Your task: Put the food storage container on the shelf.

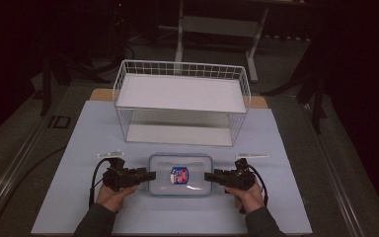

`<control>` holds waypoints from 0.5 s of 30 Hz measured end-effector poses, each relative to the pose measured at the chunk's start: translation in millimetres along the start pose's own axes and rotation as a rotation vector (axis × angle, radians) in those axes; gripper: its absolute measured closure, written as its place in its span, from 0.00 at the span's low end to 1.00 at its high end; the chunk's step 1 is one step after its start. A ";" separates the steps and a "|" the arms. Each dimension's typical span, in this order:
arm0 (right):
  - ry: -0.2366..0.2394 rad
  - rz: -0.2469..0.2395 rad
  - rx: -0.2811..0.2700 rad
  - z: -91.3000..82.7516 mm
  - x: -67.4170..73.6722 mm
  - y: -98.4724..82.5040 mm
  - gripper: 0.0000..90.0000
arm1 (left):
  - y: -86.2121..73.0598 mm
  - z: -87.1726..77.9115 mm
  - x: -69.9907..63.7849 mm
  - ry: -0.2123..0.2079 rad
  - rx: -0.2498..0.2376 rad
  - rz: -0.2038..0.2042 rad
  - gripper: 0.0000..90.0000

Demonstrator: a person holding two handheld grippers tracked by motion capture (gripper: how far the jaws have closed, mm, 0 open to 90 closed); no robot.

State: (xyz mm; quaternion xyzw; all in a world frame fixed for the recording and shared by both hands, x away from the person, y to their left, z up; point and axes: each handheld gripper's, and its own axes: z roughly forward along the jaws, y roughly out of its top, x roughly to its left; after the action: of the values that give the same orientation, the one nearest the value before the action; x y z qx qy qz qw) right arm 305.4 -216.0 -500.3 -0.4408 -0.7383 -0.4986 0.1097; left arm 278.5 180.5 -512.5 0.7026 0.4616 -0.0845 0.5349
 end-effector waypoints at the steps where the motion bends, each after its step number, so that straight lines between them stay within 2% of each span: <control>1: 0.005 -0.004 0.005 -1.1 0.3 -0.6 0.56 | -1.2 -0.9 -2.5 0.006 0.001 0.011 0.54; 4: 0.014 -0.011 0.005 -2.6 0.5 -2.8 0.57 | -2.0 -1.2 -4.3 0.014 0.000 0.017 0.54; 15: -0.018 -0.026 -0.006 -2.6 6.2 -5.6 0.56 | -1.4 -0.3 -12.7 0.059 0.007 0.047 0.53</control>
State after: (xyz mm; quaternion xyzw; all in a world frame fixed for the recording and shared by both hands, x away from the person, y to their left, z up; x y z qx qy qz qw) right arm 296.7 -215.4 -498.9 -0.4358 -0.7436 -0.4981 0.0952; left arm 270.2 173.6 -505.5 0.7173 0.4603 -0.0529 0.5203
